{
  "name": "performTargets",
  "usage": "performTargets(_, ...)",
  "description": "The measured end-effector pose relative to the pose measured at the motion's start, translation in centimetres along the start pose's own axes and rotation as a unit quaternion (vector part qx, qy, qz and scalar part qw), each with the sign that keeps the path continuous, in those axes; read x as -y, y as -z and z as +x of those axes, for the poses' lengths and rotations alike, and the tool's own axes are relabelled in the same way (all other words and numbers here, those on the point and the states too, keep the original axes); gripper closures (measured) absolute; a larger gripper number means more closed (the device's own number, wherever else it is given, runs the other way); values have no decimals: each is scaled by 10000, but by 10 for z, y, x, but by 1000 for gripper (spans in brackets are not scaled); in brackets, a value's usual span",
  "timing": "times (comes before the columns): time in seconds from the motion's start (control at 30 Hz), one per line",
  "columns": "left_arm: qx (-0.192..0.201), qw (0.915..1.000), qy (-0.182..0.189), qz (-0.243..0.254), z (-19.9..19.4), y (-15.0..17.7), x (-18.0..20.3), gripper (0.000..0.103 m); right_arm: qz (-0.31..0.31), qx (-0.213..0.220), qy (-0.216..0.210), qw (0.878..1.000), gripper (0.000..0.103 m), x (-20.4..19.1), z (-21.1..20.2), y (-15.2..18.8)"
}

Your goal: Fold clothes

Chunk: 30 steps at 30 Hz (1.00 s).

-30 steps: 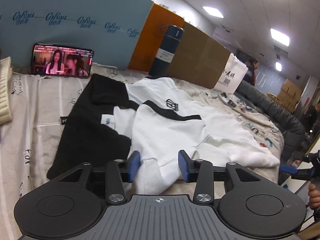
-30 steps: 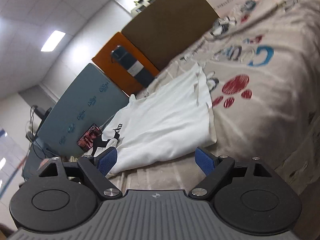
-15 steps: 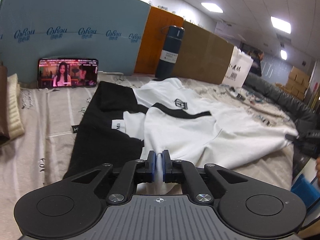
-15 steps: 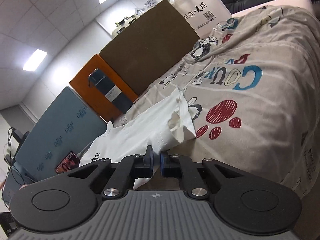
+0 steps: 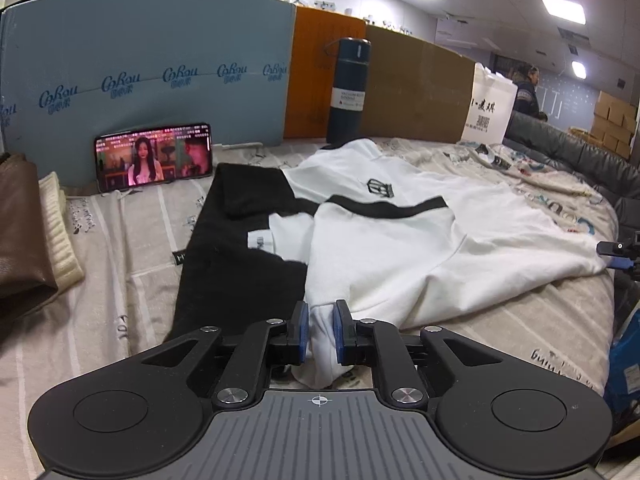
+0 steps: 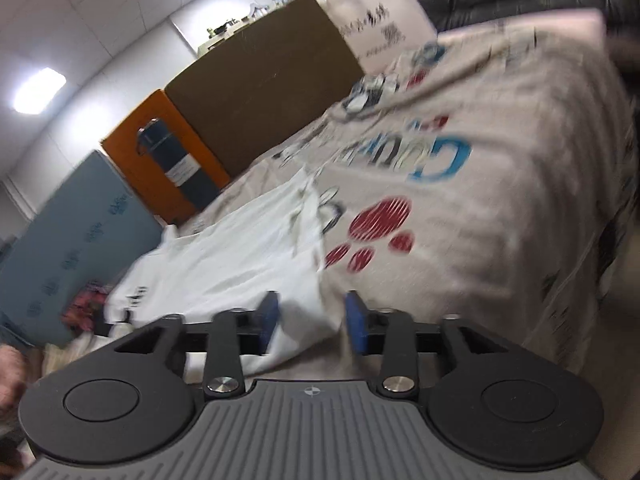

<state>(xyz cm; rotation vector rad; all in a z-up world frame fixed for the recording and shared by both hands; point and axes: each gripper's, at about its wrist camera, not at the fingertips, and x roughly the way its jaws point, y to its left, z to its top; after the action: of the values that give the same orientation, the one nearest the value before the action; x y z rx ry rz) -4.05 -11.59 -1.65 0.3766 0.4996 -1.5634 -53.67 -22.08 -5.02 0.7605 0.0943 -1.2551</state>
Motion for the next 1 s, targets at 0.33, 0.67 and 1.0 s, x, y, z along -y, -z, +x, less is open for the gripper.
performTargets(0.33,920,9924,-622,537,0,-75,-9,53,-1225,373,-860,9880,16,-66,41,-78)
performTargets(0.67,523,9978,295,265,91,-107,1,52,-1100,-905,-2188,9653,11,-186,227,-143)
performTargets(1.0,-435,9966,619,324,140,-77,-3,52,-1202,-2290,-2003,9450,16,-239,378,-104)
